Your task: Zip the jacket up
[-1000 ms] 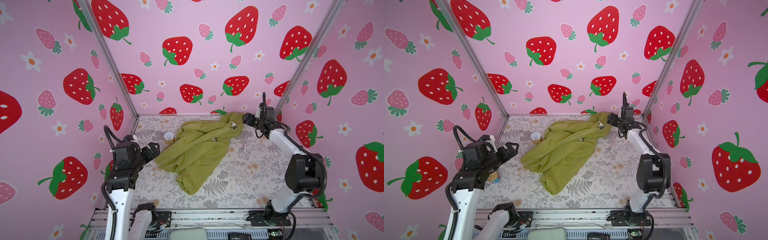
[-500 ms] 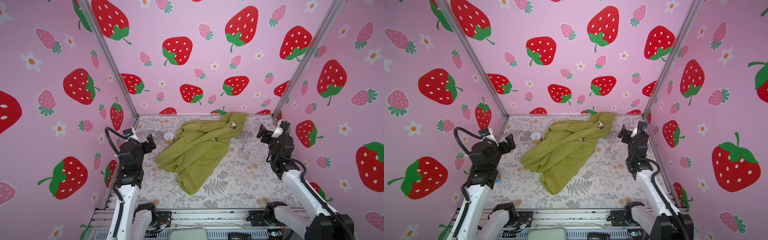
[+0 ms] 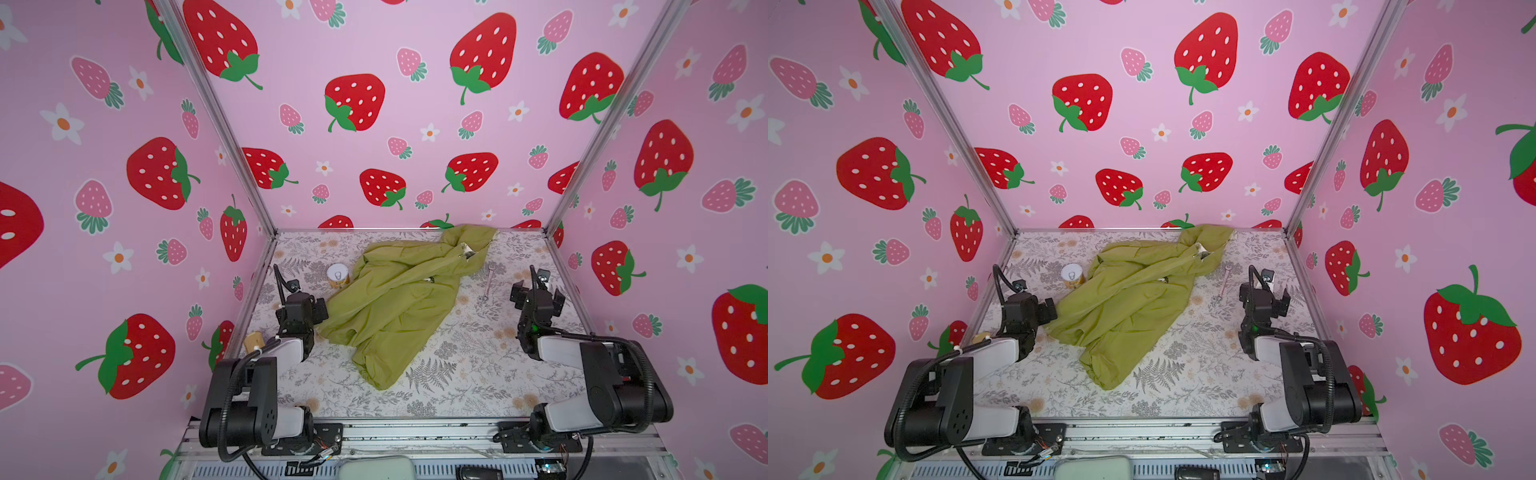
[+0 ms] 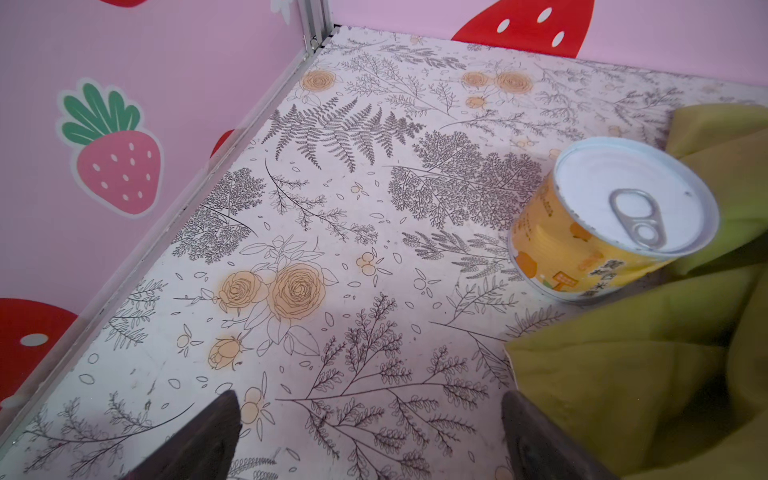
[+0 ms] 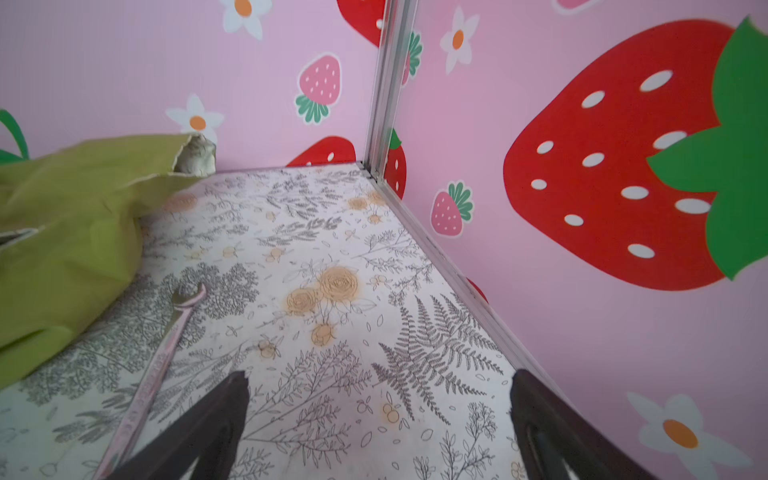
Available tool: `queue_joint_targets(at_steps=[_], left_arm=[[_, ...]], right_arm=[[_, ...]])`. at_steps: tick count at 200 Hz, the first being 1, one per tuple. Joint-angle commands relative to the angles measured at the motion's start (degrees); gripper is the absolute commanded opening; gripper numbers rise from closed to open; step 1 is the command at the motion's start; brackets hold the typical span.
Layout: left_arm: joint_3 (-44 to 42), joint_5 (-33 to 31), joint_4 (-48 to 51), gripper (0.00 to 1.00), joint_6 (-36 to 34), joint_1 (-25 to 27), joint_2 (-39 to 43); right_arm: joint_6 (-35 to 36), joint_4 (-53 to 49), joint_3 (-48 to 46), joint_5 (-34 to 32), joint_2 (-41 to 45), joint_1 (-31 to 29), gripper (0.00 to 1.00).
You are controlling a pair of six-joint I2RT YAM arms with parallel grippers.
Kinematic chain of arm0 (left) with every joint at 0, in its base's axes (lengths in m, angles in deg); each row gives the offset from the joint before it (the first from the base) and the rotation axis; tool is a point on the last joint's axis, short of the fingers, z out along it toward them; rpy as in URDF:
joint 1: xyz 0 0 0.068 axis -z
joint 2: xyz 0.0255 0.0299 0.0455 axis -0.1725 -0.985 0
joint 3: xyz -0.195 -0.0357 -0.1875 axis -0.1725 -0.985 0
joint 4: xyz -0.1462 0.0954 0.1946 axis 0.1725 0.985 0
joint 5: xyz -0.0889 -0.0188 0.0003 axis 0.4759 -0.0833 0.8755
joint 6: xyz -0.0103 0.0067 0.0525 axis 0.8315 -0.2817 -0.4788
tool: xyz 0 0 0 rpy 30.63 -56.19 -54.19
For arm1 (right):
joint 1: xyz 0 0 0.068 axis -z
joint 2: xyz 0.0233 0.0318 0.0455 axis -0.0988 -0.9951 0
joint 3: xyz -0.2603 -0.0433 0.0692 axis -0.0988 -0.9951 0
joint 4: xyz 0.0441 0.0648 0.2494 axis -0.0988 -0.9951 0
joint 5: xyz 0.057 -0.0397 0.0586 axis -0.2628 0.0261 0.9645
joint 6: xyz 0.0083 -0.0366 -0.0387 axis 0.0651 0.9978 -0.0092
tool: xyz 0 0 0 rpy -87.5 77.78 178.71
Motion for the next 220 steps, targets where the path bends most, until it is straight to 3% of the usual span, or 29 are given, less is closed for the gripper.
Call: queue_joint_targets(at_steps=[1,16,45,58,68,79,99,109,114,121,136,145,156,220], left_arm=[[1.38,-2.24,-4.78,0.99,-1.99,0.06,0.34],[0.52,-1.20,-5.66,0.99,-2.33,0.09,1.04],[1.41,1.07,-4.80,0.99,-3.78,0.66,0.28],[1.11,2.43,-5.53,0.99,-2.31,0.94,0.53],[-3.18,6.74,-15.10,0.99,1.00,-0.06,0.38],[-6.59,1.75,-23.02,0.99,0.05,2.14,-1.55],[-8.54,2.85,-36.13,0.99,-1.55,2.41,-9.81],[-5.49,3.32,-27.79,0.99,-2.29,3.26,-8.14],[-3.66,3.63,-23.27,0.99,-2.53,3.39,-7.87],[-3.01,3.26,-24.61,0.99,-3.04,3.74,-9.34],[-0.30,2.32,-18.58,0.99,-2.37,3.78,-9.04],[-0.50,2.36,-20.50,0.99,-2.29,3.57,-9.82],[-0.06,2.52,-18.50,0.99,-2.28,3.54,-9.31],[-0.20,2.47,-19.10,0.99,-2.34,3.57,-9.41]], right_arm=[[0.22,-0.65,2.99,2.27,1.21,0.42,1.00],[-3.69,-12.01,4.76,0.09,2.33,0.26,0.99],[-5.16,5.45,-7.07,2.66,2.82,0.16,0.99],[-2.83,4.50,-5.50,3.27,1.69,-0.39,0.99],[-0.33,11.45,-6.64,4.30,-0.79,-0.56,0.99],[-0.03,16.36,-7.90,5.83,-3.94,-0.19,0.99],[1.15,19.36,-9.50,9.74,-5.62,-0.14,0.99],[2.55,30.43,-12.22,11.10,-8.78,-0.09,0.99],[2.36,27.46,-11.86,11.61,-7.33,-0.07,0.99],[1.19,21.14,-10.62,11.76,-5.39,0.13,0.99],[1.57,22.66,-9.17,10.97,-7.75,0.25,0.99],[0.90,18.59,-8.53,11.23,-6.39,0.39,0.99],[1.44,22.03,-9.08,11.19,-7.63,0.40,0.99],[1.43,20.66,-9.18,11.03,-6.69,0.28,0.99]])
